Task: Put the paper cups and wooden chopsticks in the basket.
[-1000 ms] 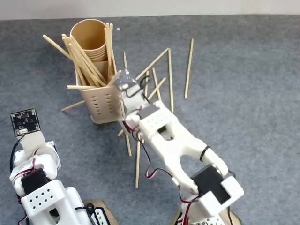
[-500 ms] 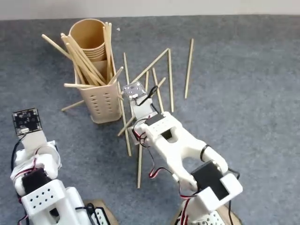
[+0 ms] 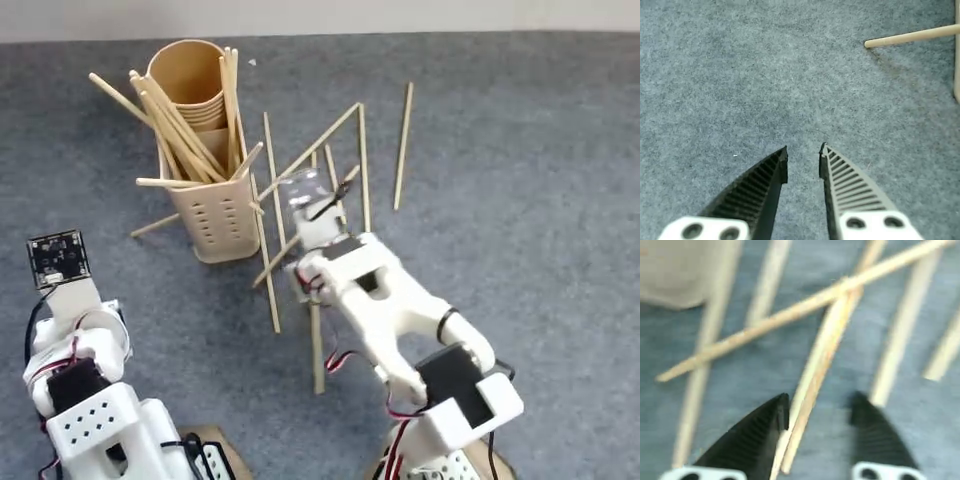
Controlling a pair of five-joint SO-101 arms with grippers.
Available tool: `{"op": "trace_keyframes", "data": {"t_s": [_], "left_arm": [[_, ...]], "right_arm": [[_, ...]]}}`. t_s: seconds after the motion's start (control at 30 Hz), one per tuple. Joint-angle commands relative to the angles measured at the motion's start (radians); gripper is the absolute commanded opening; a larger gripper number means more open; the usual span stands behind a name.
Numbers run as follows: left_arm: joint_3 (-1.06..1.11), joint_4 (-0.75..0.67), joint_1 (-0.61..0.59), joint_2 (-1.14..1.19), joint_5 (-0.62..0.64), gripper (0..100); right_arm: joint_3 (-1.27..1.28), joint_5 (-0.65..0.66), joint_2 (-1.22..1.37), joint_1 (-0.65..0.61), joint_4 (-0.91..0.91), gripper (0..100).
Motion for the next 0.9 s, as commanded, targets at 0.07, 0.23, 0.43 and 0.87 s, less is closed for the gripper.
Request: {"op": "trace_keyframes", "data": {"t_s": [0.07, 0.23, 0.43, 0.87], "left_arm": [[-0.007, -0.014, 0.013, 0.004, 0.008, 14], [-0.007, -0.014, 0.013, 0.004, 0.008, 14], [-0.007, -0.014, 0.013, 0.002, 0.008, 14], [-0.005, -0.014, 0.013, 0.002, 0.008, 14]], "right_arm": [[-0.001, -0.008, -0.015, 0.117, 0.070, 0.5], [-0.122, -0.009, -0.074, 0.125, 0.159, 0.5], [-0.196, -0.008, -0.274, 0.119, 0.182, 0.5], [-0.239, -0.014, -0.639, 0.085, -0.463, 0.5]]}}
